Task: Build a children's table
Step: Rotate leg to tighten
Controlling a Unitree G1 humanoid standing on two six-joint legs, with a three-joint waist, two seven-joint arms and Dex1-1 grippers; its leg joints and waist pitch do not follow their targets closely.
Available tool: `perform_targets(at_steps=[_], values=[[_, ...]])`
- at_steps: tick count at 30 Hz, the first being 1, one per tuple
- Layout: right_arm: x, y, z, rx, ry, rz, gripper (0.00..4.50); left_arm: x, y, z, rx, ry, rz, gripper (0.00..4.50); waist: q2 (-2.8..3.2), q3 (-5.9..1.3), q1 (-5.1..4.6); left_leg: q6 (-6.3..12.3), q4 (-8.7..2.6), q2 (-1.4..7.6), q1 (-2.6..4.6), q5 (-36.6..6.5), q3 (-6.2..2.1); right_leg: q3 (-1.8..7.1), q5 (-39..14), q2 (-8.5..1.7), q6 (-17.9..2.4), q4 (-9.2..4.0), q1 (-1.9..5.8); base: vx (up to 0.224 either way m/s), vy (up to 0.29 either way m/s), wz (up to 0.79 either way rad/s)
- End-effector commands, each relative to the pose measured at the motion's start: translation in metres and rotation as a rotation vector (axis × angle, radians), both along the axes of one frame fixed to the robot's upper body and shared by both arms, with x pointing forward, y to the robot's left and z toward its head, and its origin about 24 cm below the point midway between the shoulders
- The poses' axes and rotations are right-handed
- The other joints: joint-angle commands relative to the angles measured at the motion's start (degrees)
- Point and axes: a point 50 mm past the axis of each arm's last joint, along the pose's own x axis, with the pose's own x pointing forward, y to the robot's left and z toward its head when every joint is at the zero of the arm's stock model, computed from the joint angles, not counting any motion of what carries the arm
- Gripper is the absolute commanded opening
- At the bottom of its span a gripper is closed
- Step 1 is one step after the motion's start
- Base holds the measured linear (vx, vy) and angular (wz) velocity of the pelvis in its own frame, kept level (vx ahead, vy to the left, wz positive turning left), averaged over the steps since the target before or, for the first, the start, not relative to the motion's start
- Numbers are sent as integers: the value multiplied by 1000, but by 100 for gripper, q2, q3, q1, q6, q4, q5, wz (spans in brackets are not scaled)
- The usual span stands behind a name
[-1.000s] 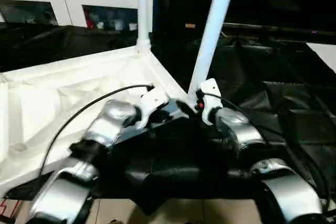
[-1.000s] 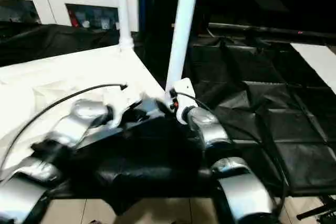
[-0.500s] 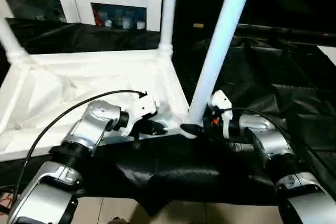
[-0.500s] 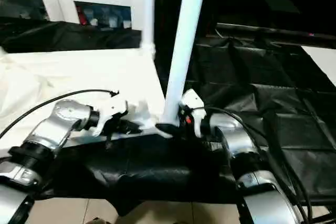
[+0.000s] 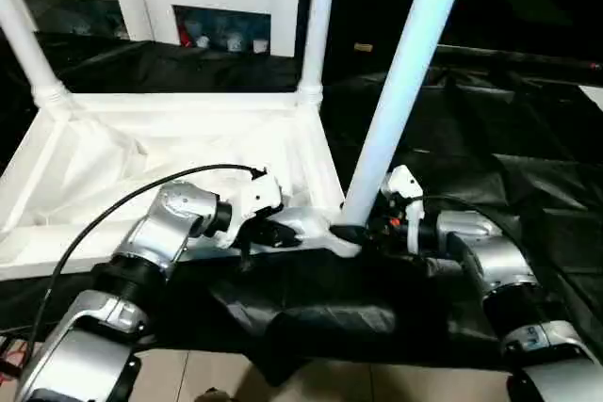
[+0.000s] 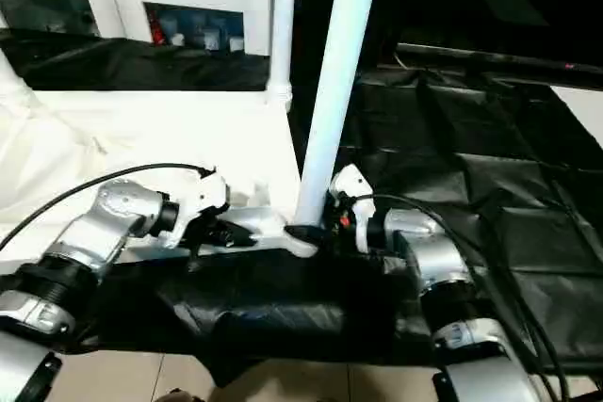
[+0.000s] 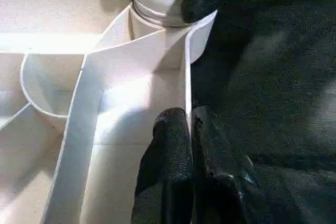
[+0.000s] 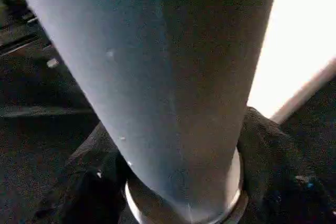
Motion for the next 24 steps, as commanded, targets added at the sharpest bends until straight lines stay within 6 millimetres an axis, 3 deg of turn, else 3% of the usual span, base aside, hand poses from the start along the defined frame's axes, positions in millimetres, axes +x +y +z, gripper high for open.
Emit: perform_targets(at_steps=[1, 2, 3, 8, 10, 14, 16, 24], values=[[3, 22, -15, -26, 46, -92, 255, 11, -19, 3, -44, -59, 126, 0, 20, -328, -41, -115, -422, 57, 106, -1903, -36, 137, -2122, -219, -993, -438, 197, 0, 0, 0], [6, 24, -18, -42, 60, -150, 255, 14, -22, 4, -44, -68, 149, 0, 52, -311, -83, -200, -436, 48, 109, -2011, -46, 135, -2305, -214, -969, -446, 170, 0, 0, 0], [8, 26, -20, -55, 66, -191, 254, 15, -24, 4, -46, -74, 165, 0, 39, -325, -126, -266, -435, 40, 109, -2093, -70, 117, -2491, -224, -905, -454, 186, 0, 0, 0], [20, 44, -27, -66, 148, -442, 254, 23, -47, 7, -73, -101, 267, 0, 44, -318, -220, -203, -424, 23, 105, -2169, -67, 119, -2579, -204, -838, -507, 149, 0, 0, 0], [22, 51, -26, -90, 127, -460, 254, 22, -53, 7, -77, -105, 259, 0, 41, -328, -223, -192, -418, 20, 112, -2179, -67, 112, -2559, -200, -832, -507, 152, 0, 0, 0], [23, 60, -21, -103, 58, -419, 254, 19, -61, 6, -81, -101, 219, 0, 36, -340, -237, -123, -421, 23, 78, -2079, -58, 116, -2244, -196, -893, -482, 174, 0, 0, 0], [25, 61, -17, -59, 70, -397, 324, 18, -59, 5, -74, -98, 201, 0, 45, -337, -247, -90, -422, 27, 74, -2065, -54, 118, -2140, -192, -944, -472, 179, 0, 0, 0], [22, 34, -8, -100, -19, -174, 352, 10, -36, 4, -60, -73, 85, 0, 47, -351, -240, 45, -407, 41, 50, -1876, -35, 122, -1726, -197, -1120, -429, 222, 0, 0, 0]])
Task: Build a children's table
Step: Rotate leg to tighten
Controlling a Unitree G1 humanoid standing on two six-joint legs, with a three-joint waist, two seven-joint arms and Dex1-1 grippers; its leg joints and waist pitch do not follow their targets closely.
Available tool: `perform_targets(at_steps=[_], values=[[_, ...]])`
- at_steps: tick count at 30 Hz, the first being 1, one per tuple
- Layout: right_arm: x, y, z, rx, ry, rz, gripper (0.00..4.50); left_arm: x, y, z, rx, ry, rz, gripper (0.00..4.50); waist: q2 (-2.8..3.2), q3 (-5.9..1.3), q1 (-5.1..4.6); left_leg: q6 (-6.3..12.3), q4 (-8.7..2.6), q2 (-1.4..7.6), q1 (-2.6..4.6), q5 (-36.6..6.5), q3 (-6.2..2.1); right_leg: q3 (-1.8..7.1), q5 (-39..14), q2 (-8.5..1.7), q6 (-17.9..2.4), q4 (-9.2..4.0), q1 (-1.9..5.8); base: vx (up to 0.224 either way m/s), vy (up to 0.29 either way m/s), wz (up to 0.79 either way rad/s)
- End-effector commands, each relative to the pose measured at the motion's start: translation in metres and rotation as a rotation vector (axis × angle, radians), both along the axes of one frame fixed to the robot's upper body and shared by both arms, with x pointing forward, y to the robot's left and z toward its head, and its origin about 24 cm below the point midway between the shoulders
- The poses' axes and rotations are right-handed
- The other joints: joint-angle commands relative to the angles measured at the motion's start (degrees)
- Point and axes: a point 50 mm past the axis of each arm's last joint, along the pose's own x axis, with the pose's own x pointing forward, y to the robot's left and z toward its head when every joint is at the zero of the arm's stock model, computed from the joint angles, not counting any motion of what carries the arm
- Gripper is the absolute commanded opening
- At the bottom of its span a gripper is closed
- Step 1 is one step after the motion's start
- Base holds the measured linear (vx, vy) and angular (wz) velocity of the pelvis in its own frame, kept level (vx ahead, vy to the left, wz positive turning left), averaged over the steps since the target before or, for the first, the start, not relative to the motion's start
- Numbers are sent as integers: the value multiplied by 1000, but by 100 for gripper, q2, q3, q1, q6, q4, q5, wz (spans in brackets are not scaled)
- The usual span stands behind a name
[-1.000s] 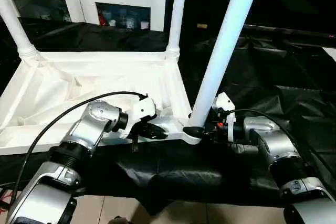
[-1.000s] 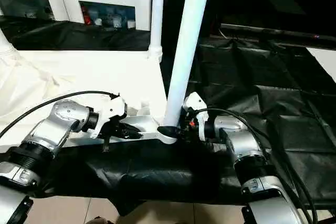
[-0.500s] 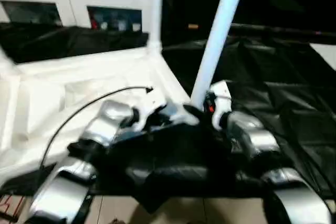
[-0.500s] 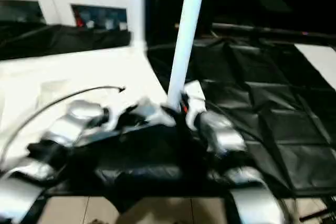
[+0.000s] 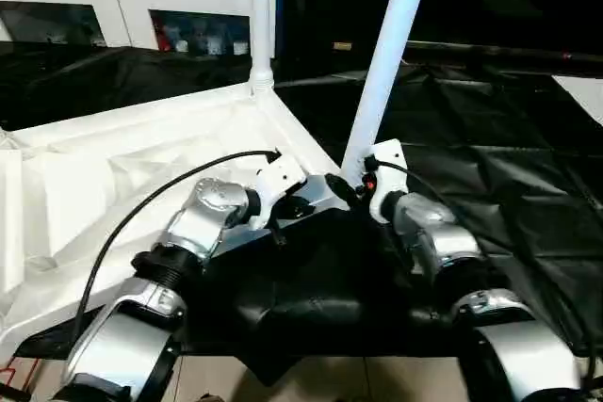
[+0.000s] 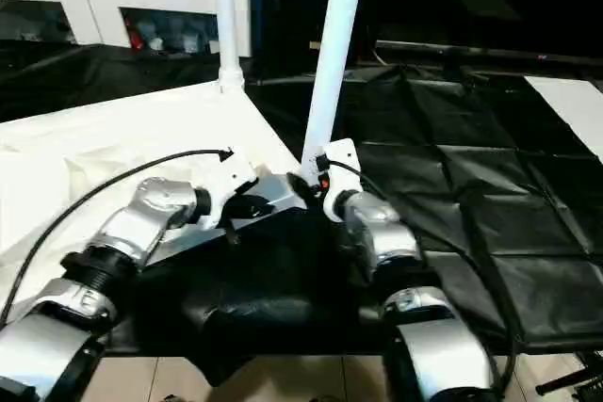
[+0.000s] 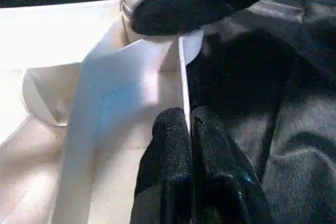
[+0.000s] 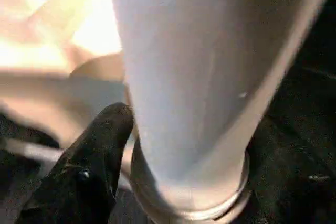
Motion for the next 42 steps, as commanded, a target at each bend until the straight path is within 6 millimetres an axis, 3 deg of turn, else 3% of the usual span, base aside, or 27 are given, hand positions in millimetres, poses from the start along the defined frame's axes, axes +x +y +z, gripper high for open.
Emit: perform_targets(at_steps=[1, 6, 9, 17, 20, 21, 26, 29, 32, 33, 34, 35, 36, 38, 41, 42], values=[[-12, 9, -8, -14, 32, 159, 352, -8, -14, 5, -56, -11, -140, 0, 30, -348, 34, 69, -389, 47, 61, -1811, -26, 134, -1677, -208, -1153, -423, 236, 0, 0, 0], [-22, -9, -2, 33, 38, 322, 352, -13, -2, 8, -57, 15, -214, 0, 39, -355, 68, 200, -376, 63, 56, -1541, -7, 136, -1119, -179, -1329, -353, 272, 0, 0, 0], [-29, -15, 0, 49, 58, 412, 352, -16, 5, 8, -51, 37, -251, 0, 60, -356, 155, 263, -365, 83, 65, -1413, 21, 128, -921, -171, -1432, -315, 280, 0, 0, 0], [-38, -17, -1, 72, 93, 486, 289, -18, 14, 8, -43, 60, -288, 0, 45, -333, 193, 58, -388, 89, 92, -1725, 15, 137, -1537, -199, -1309, -371, 239, 0, 0, 0], [-41, -15, -1, 84, 105, 506, 272, -18, 16, 8, -39, 64, -292, 0, 49, -337, 203, 48, -396, 89, 87, -1669, 9, 137, -1489, -191, -1262, -367, 245, 0, 0, 0], [-41, -15, -1, 86, 106, 508, 269, -18, 16, 8, -37, 64, -292, 0, 18, -344, 201, 58, -391, 89, 80, -1624, 10, 133, -1430, -190, -1271, -356, 252, 0, 0, 0], [-43, -14, -1, 100, 127, 515, 264, -15, 16, 8, -36, 45, -252, 0, 0, -338, 232, 90, -381, 85, 82, -1528, 19, 140, -1445, -197, -1249, -356, 247, 0, 0, 0], [-36, -11, -8, 77, 131, 370, 263, -8, 12, 7, -41, 16, -151, 0, 8, -324, 228, 53, -390, 84, 93, -1604, 19, 148, -1583, -202, -1217, -376, 223, 0, 0, 0], [-25, -7, -18, 28, 130, 142, 263, 1, 6, 7, -37, -16, -41, 0, 16, -319, 132, -189, -417, 50, 94, -1876, -33, 140, -2265, -222, -984, -437, 201, 0, 0, 0], [-25, -7, -18, 28, 130, 142, 263, 1, 6, 7, -37, -16, -41, 0, 16, -319, 132, -189, -417, 50, 94, -1876, -33, 140, -2265, -222, -984, -437, 201, 0, 0, 0], [-21, -5, -21, 27, 141, 67, 262, 3, 4, 7, -37, -24, -15, 0, 26, -311, 112, -189, -412, 45, 123, -2016, -38, 136, -2408, -216, -940, -472, 179, 0, 0, 0], [-17, -2, -25, 21, 159, -45, 262, 6, -2, 7, -42, -35, 28, 0, 17, -302, 68, -174, -418, 38, 94, -2091, -48, 135, -2520, -213, -906, -481, 183, 0, 0, 0], [-14, 1, -29, 11, 179, -151, 262, 8, -8, 7, -52, -38, 59, 0, 45, -303, 36, -211, -420, 35, 101, -2128, -53, 137, -2615, -216, -870, -496, 164, 0, 0, 0], [-10, 8, -32, 10, 206, -262, 262, 10, -18, 7, -66, -47, 102, 0, 40, -310, -11, -254, -418, 27, 102, -2117, -61, 126, -2634, -208, -840, -502, 162, 0, 0, 0], [-9, 12, -33, 9, 215, -308, 262, 11, -24, 7, -72, -52, 126, 0, 39, -311, -34, -203, -408, 18, 107, -2201, -53, 125, -2568, -191, -851, -514, 147, 0, 0, 0], [-6, 25, -28, -23, 142, -266, 262, 10, -34, 8, -92, -54, 116, 0, 68, -322, -19, -177, -411, 22, 97, -2179, -59, 124, -2485, -205, -853, -508, 159, 0, 0, 0]])
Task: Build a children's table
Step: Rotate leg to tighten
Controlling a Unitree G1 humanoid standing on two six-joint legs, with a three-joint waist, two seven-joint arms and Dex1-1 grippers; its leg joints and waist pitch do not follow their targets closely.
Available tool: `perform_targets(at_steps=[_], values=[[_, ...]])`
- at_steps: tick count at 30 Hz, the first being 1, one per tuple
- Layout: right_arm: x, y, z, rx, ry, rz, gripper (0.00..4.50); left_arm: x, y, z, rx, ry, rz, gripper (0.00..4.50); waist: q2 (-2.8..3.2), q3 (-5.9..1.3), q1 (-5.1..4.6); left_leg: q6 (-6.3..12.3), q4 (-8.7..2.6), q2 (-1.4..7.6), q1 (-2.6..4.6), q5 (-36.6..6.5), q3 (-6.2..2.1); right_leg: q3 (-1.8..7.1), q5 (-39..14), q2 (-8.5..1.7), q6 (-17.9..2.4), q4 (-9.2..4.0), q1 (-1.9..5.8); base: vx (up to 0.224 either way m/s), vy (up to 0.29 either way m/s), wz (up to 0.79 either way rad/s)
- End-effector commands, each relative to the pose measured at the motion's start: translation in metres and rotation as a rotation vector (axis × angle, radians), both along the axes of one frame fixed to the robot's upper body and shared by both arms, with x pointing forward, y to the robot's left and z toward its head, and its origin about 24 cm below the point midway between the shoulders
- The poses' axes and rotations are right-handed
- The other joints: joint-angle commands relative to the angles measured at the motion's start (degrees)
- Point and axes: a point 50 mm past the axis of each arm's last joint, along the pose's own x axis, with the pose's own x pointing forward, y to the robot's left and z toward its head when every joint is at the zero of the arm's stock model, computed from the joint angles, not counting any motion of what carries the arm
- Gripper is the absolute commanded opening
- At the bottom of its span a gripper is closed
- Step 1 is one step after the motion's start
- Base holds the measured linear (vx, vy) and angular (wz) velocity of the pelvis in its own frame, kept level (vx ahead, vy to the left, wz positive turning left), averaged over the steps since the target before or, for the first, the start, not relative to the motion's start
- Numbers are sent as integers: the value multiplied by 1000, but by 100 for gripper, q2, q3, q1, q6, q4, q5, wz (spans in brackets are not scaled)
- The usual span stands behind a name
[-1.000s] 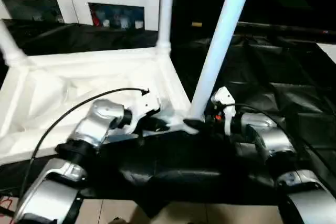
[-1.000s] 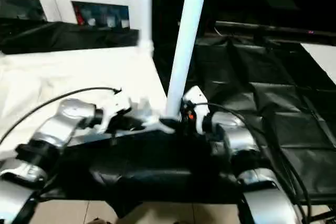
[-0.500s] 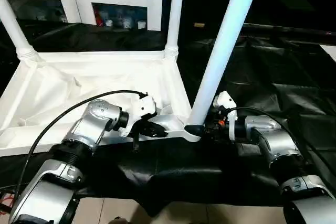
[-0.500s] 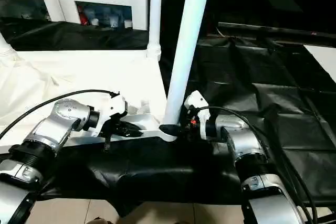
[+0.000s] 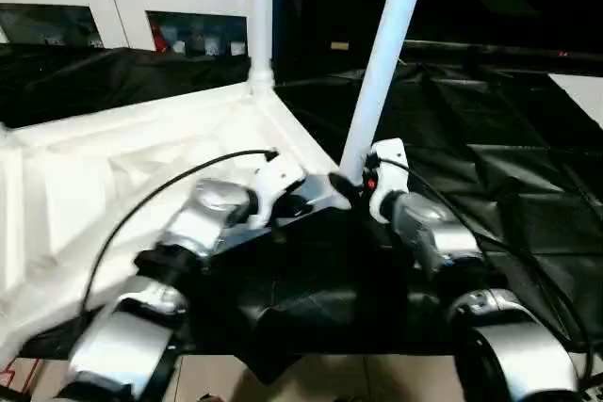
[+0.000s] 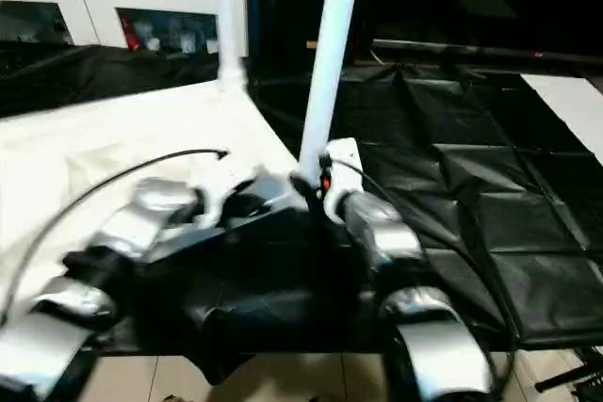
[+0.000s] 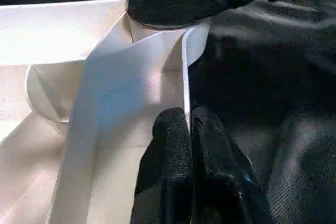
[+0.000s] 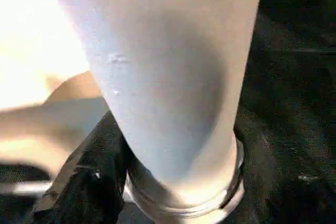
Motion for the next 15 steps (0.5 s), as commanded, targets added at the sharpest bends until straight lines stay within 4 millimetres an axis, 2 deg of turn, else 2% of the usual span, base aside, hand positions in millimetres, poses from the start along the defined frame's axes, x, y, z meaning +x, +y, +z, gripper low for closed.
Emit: perform_targets(at_steps=[1, 3, 5, 7, 9, 10, 13, 15], values=[[-14, 15, -25, -84, 80, 40, 318, 2, -22, 11, -86, -43, -1, 0, 48, -322, 0, -164, -406, 32, 88, -2197, -51, 114, -2423, -192, -893, -507, 144, 0, 0, 0], [-13, 21, -22, -115, 37, 96, 336, 0, -28, 11, -95, -47, -24, 0, 15, -327, 5, -103, -407, 25, 60, -2107, -46, 110, -2278, -183, -928, -492, 174, 0, 0, 0], [-12, 21, -20, -85, 32, 111, 336, -2, -27, 11, -96, -47, -44, 0, 34, -336, 9, -58, -406, 27, 45, -1963, -37, 120, -1998, -180, -1012, -453, 201, 0, 0, 0], [-11, 18, -15, -87, -2, 162, 371, -5, -20, 10, -96, -48, -89, 0, 43, -348, 21, -5, -402, 38, 46, -1889, -34, 121, -1805, -181, -1064, -433, 215, 0, 0, 0], [-11, 17, -14, -85, -10, 186, 375, -7, -18, 10, -95, -44, -105, 0, 43, -351, 12, 52, -396, 37, 22, -1782, -23, 121, -1603, -182, -1135, -411, 239, 0, 0, 0], [-12, 16, -13, -78, -16, 208, 397, -8, -16, 10, -94, -41, -121, 0, 46, -352, 19, 62, -394, 38, 32, -1767, -23, 120, -1583, -184, -1149, -408, 235, 0, 0, 0], [-19, 6, -6, -49, -77, 414, 397, -17, 0, 9, -92, -17, -231, 0, 35, -360, 33, 170, -378, 48, 15, -1659, -14, 122, -1368, -187, -1220, -389, 271, 0, 0, 0], [-23, 2, -5, -41, -85, 477, 397, -19, 5, 10, -87, -11, -254, 0, 32, -364, 47, 259, -371, 56, 30, -1556, 0, 127, -1149, -180, -1294, -363, 268, 0, 0, 0]])
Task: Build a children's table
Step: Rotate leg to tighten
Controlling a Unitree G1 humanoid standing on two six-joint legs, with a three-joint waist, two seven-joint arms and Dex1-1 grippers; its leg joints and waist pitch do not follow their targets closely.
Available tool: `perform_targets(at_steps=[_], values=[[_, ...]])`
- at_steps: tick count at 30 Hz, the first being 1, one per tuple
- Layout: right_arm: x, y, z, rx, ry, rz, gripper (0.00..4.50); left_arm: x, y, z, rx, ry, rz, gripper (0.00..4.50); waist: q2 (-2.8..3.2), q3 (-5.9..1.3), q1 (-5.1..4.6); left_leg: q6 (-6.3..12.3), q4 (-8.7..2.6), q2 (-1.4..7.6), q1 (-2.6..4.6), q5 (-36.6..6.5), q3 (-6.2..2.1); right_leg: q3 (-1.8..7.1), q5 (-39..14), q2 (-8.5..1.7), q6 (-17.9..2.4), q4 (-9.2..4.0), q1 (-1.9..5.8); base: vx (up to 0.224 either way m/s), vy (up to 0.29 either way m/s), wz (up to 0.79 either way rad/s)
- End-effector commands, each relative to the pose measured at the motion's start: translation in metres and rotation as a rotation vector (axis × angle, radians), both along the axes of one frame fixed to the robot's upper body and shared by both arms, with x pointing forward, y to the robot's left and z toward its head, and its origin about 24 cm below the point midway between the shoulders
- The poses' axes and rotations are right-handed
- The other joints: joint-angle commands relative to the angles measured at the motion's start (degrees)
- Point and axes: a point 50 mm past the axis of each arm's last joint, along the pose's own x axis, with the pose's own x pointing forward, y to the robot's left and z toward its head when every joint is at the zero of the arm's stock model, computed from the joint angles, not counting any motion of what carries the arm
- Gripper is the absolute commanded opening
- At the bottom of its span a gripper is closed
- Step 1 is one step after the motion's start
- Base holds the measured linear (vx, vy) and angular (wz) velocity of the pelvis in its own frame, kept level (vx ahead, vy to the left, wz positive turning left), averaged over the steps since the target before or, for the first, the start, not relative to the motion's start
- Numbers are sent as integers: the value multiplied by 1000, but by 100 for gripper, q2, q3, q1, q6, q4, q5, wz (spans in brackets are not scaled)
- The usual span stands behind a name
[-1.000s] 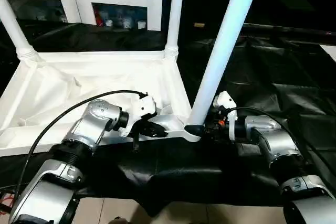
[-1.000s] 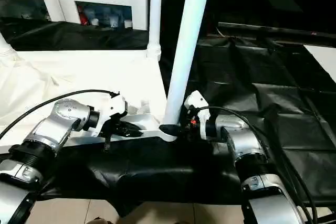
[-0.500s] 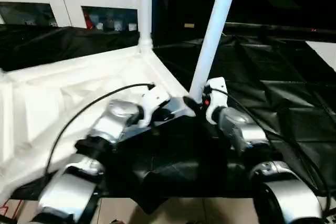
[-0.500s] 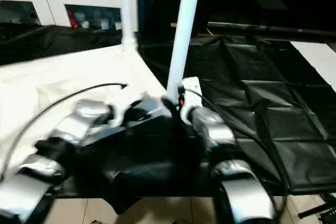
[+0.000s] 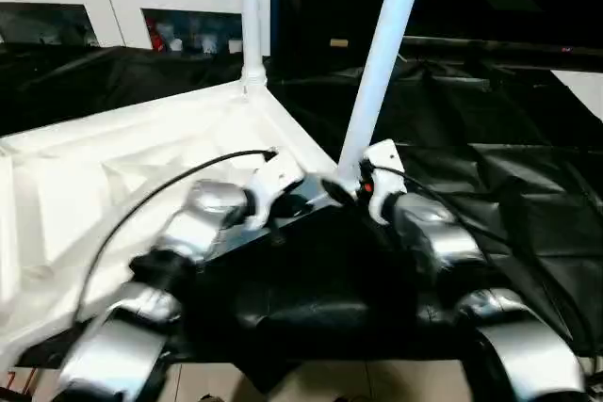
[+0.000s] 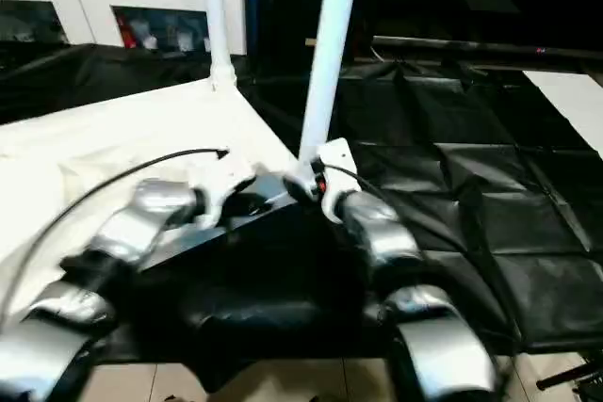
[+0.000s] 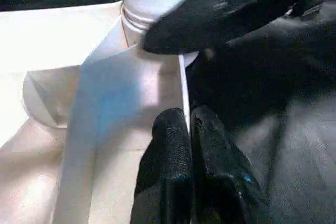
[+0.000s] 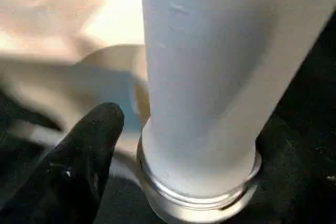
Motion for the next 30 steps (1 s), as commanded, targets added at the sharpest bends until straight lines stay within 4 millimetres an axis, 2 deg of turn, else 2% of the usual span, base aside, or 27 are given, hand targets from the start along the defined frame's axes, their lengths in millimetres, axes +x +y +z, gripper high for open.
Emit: perform_targets(at_steps=[1, 2, 3, 4, 5, 6, 7, 9, 13, 16, 17, 20, 21, 22, 30], values=[[-10, 8, -5, 11, 41, 149, 397, -8, -16, 7, -63, -15, -147, 0, 15, -361, 24, 281, -346, 41, 47, -1503, -3, 151, -1097, -190, -1341, -355, 273, 0, 0, 0], [-16, 1, -2, 20, 46, 231, 397, -9, -11, 8, -55, -6, -175, 0, 16, -354, 31, 270, -353, 47, 49, -1510, -9, 143, -1132, -188, -1370, -356, 287, 0, 0, 0], [-17, -1, -1, 22, 46, 256, 397, -10, -9, 8, -52, -3, -183, 0, 35, -354, 53, 284, -343, 67, 77, -1514, 5, 151, -1059, -185, -1412, -349, 268, 0, 0, 0], [-19, -3, -1, 25, 53, 278, 397, -10, -8, 9, -50, 2, -193, 0, 31, -344, 64, 280, -354, 74, 72, -1528, 2, 147, -1051, -180, -1416, -352, 272, 0, 0, 0], [-20, -5, 0, 27, 61, 303, 397, -11, -6, 9, -46, 11, -203, 0, 24, -343, 84, 254, -355, 71, 58, -1514, 6, 140, -1060, -171, -1424, -330, 285, 0, 0, 0], [-23, -7, 0, 28, 70, 339, 397, -13, -5, 8, -41, 18, -217, 0, -11, -341, 113, 231, -355, 77, 71, -1529, 16, 140, -1115, -167, -1409, -341, 283, 0, 0, 0], [-25, -9, 0, 29, 75, 359, 397, -13, -4, 8, -39, 22, -225, 0, 18, -336, 143, 202, -354, 86, 86, -1573, 20, 148, -1190, -186, -1416, -337, 262, 0, 0, 0], [-32, -14, 0, 15, 104, 432, 397, -15, 0, 7, -26, 36, -243, 0, 12, -331, 176, 182, -357, 86, 88, -1587, 21, 145, -1235, -178, -1381, -337, 262, 0, 0, 0], [-34, -15, 0, 17, 119, 451, 397, -16, 2, 7, -25, 45, -253, 0, 12, -333, 201, 100, -358, 77, 91, -1628, 18, 153, -1380, -195, -1334, -355, 256, 0, 0, 0], [-36, -14, 1, 42, 138, 458, 373, -17, 2, 7, -27, 54, -266, 0, 10, -333, 222, 78, -361, 78, 89, -1600, 15, 152, -1387, -192, -1301, -353, 258, 0, 0, 0], [-36, -14, 1, 54, 145, 459, 364, -17, 2, 7, -30, 55, -268, 0, -30, -338, 227, 82, -361, 79, 81, -1545, 14, 151, -1344, -197, -1299, -344, 263, 0, 0, 0], [-37, -11, 2, 63, 152, 463, 342, -18, 0, 7, -37, 56, -266, 0, -10, -341, 248, 87, -357, 81, 86, -1481, 15, 151, -1286, -198, -1306, -333, 259, 0, 0, 0], [-37, -11, 2, 64, 153, 465, 325, -18, 0, 7, -38, 55, -265, 0, -56, -342, 250, 99, -349, 74, 81, -1465, 22, 152, -1295, -197, -1300, -337, 260, 0, 0, 0], [-37, -11, 2, 67, 155, 465, 325, -18, -1, 7, -41, 54, -262, 0, -42, -343, 265, 97, -351, 74, 86, -1452, 17, 152, -1311, -204, -1297, -329, 262, 0, 0, 0], [-38, -9, -1, 82, 170, 426, 273, -15, -6, 6, -66, 39, -198, 0, -44, -345, 279, 100, -342, 70, 84, -1334, 20, 155, -1256, -204, -1270, -325, 262, 0, 0, 0]])
